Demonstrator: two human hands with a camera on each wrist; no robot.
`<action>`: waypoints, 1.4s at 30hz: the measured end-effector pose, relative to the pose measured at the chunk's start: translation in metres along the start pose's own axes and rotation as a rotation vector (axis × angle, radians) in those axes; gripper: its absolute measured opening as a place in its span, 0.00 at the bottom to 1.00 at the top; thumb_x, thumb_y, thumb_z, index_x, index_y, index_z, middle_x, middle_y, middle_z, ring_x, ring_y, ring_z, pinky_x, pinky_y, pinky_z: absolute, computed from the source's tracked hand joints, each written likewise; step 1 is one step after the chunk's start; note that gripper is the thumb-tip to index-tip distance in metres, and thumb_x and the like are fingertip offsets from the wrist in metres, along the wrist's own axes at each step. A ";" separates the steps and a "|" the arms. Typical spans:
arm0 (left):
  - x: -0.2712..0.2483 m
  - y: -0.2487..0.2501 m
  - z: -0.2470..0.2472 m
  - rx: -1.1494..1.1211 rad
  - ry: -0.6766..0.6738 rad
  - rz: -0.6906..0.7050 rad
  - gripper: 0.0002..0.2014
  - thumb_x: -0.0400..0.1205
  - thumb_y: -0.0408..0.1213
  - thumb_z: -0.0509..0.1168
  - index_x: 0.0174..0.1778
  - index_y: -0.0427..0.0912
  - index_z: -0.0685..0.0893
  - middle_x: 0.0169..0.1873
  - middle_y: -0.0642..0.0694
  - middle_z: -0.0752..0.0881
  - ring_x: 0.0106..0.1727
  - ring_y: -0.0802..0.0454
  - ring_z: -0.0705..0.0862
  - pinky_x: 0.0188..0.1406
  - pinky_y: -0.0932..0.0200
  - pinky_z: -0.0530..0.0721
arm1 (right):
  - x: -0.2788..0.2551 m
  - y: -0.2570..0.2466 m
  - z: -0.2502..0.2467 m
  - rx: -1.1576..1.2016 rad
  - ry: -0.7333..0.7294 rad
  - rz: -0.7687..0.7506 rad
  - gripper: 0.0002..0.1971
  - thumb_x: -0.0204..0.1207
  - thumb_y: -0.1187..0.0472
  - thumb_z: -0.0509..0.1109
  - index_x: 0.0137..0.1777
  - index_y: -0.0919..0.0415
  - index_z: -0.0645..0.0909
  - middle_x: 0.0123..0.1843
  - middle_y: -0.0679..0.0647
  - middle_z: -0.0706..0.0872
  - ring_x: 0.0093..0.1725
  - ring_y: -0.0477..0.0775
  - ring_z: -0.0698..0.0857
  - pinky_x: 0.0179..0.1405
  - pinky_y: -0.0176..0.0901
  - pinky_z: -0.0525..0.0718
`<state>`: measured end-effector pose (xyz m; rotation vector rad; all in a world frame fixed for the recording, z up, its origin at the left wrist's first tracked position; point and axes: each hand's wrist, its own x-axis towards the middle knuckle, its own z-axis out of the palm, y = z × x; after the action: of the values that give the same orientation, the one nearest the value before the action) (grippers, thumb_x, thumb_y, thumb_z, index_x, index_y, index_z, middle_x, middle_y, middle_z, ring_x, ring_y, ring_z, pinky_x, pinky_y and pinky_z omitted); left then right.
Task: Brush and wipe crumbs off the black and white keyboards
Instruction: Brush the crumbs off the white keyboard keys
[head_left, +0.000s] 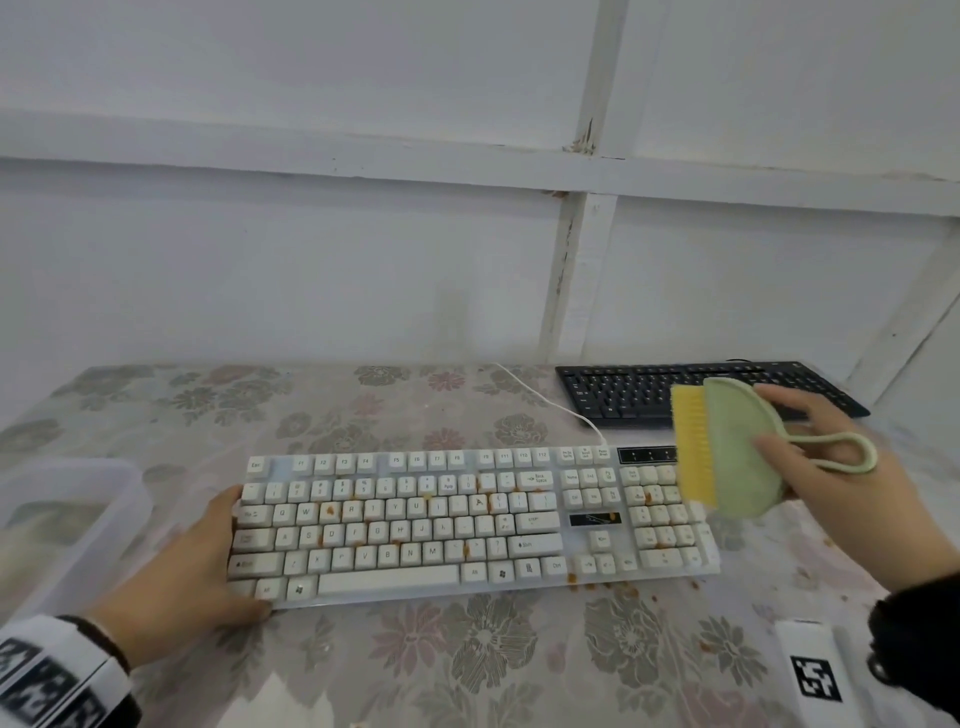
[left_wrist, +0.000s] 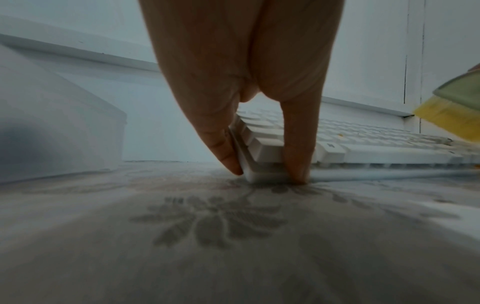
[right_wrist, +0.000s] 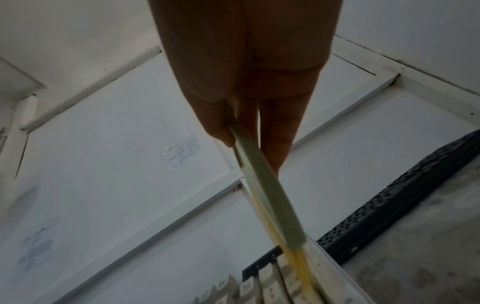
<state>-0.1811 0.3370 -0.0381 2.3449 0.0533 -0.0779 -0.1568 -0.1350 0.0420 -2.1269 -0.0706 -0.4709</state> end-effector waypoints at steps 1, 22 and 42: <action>-0.001 0.001 -0.001 0.005 -0.004 -0.001 0.42 0.59 0.28 0.80 0.50 0.70 0.59 0.50 0.64 0.77 0.46 0.67 0.80 0.40 0.75 0.75 | -0.001 0.001 0.002 -0.008 -0.003 0.004 0.20 0.79 0.64 0.68 0.59 0.34 0.79 0.44 0.40 0.89 0.39 0.46 0.88 0.32 0.48 0.89; 0.000 -0.003 -0.001 -0.003 0.046 -0.088 0.46 0.58 0.29 0.81 0.63 0.55 0.58 0.45 0.64 0.77 0.43 0.68 0.78 0.36 0.72 0.74 | -0.029 0.015 0.003 -0.020 -0.121 0.111 0.23 0.77 0.65 0.70 0.48 0.27 0.81 0.37 0.43 0.90 0.33 0.47 0.87 0.24 0.38 0.86; 0.001 -0.008 -0.004 -0.030 0.008 -0.060 0.46 0.40 0.54 0.75 0.54 0.67 0.62 0.48 0.62 0.80 0.45 0.59 0.84 0.39 0.64 0.80 | 0.000 0.005 0.015 -0.032 -0.081 0.033 0.18 0.79 0.64 0.68 0.59 0.37 0.81 0.42 0.44 0.88 0.37 0.46 0.86 0.30 0.39 0.87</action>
<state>-0.1803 0.3456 -0.0411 2.3139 0.1276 -0.0959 -0.1508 -0.1254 0.0305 -2.1755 -0.0748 -0.3691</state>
